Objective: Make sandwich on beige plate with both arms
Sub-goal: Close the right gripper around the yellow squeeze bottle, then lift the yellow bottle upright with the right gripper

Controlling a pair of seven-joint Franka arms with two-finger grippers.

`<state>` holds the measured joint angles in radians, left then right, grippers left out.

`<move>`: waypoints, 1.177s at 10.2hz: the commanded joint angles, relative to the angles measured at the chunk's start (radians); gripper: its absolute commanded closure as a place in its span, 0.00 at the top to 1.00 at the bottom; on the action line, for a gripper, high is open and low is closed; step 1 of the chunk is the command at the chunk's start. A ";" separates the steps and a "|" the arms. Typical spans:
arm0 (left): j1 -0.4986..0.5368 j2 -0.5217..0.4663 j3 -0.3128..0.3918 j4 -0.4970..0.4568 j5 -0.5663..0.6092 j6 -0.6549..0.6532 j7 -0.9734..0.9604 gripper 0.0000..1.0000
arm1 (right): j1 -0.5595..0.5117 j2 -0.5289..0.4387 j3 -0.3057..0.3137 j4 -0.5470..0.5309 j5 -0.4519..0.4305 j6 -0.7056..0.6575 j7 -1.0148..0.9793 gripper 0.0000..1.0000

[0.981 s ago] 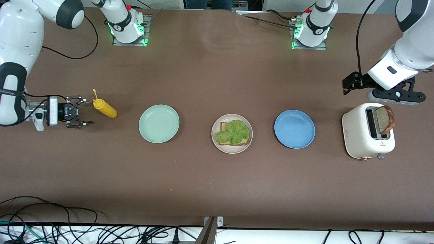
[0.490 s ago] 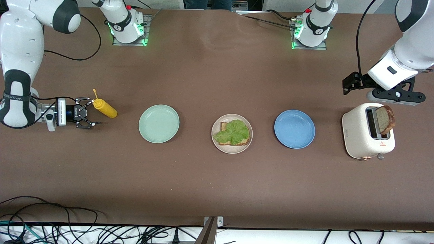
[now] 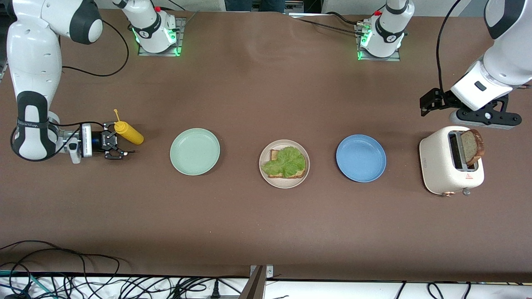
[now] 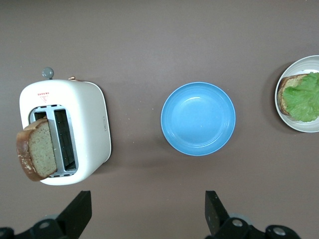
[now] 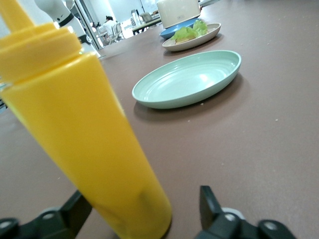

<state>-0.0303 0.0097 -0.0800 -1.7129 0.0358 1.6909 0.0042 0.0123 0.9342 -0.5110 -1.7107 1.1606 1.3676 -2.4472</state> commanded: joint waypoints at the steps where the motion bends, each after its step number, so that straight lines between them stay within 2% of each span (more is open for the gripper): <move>1: 0.003 -0.007 0.002 -0.004 -0.019 -0.002 -0.006 1.00 | -0.015 0.028 0.028 0.013 0.033 -0.013 -0.019 0.33; 2: 0.003 -0.005 0.002 -0.004 -0.020 -0.002 -0.006 1.00 | -0.017 0.028 0.029 0.014 0.033 0.001 -0.019 0.10; 3: 0.001 -0.004 0.002 0.002 -0.019 -0.002 -0.006 1.00 | -0.009 0.023 0.034 0.022 0.033 0.011 -0.018 0.00; 5: 0.003 0.000 0.002 0.013 -0.019 -0.004 -0.003 1.00 | 0.030 0.011 0.037 0.066 0.039 0.048 0.004 0.00; 6: 0.003 0.001 0.003 0.015 -0.020 -0.004 -0.001 1.00 | 0.066 0.006 0.028 0.100 0.077 0.057 0.025 0.00; 8: 0.004 0.007 0.003 0.016 -0.021 -0.004 -0.003 1.00 | 0.153 0.005 -0.015 0.216 0.071 0.103 0.115 0.00; 10: 0.004 0.007 0.003 0.016 -0.021 -0.002 -0.003 1.00 | 0.262 0.003 -0.067 0.284 0.070 0.174 0.189 0.00; 12: 0.004 0.009 0.005 0.016 -0.021 -0.004 -0.003 1.00 | 0.384 0.003 -0.150 0.328 0.070 0.228 0.276 0.00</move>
<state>-0.0293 0.0117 -0.0776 -1.7109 0.0358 1.6910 0.0042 0.3169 0.9369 -0.5930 -1.4129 1.2220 1.5769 -2.2303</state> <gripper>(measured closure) 0.000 0.621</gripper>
